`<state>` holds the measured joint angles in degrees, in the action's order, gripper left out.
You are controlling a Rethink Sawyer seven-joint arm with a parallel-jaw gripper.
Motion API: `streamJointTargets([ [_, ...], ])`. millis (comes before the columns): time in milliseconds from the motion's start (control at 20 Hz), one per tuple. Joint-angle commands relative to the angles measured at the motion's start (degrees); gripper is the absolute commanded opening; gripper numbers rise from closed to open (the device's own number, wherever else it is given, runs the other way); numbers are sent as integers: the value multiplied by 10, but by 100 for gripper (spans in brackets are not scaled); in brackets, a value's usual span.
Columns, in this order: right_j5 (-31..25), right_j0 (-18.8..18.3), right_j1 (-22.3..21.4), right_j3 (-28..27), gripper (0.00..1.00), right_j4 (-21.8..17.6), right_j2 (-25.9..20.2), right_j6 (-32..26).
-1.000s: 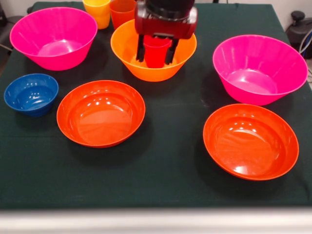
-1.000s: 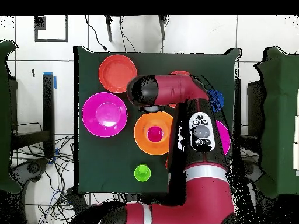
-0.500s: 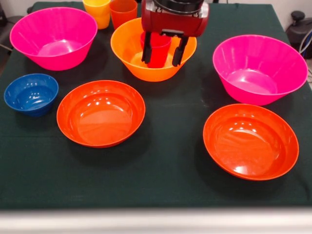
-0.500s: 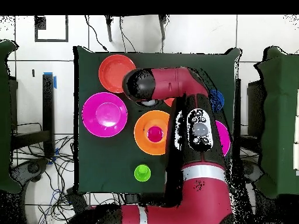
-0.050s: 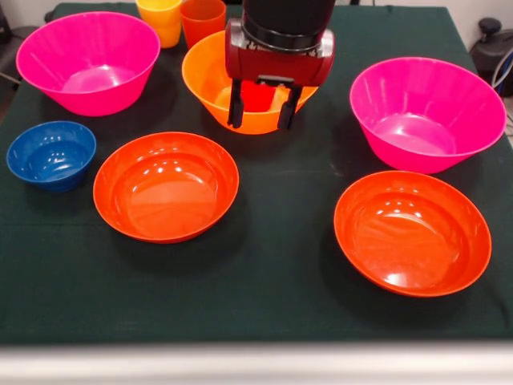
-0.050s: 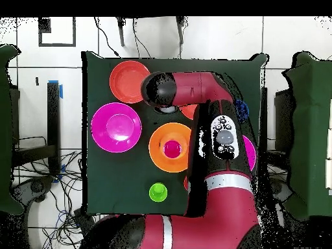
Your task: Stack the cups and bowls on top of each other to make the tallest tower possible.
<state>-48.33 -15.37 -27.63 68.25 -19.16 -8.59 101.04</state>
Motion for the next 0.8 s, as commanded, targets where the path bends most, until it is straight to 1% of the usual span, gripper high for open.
streamJointTargets([
  [50,-25,-11,52,-23,100,-14,-59,-83],
  [250,-9,-14,78,-43,100,-20,-62,-86],
  [400,-9,-16,86,-52,100,-21,-62,-92],
  [450,2,-19,84,-42,100,-24,-61,-93],
  [600,9,-23,93,-45,100,-25,-62,-97],
  [650,17,-24,88,-32,100,-26,-62,-95],
  [800,24,-25,90,-29,100,-30,-61,-94],
])
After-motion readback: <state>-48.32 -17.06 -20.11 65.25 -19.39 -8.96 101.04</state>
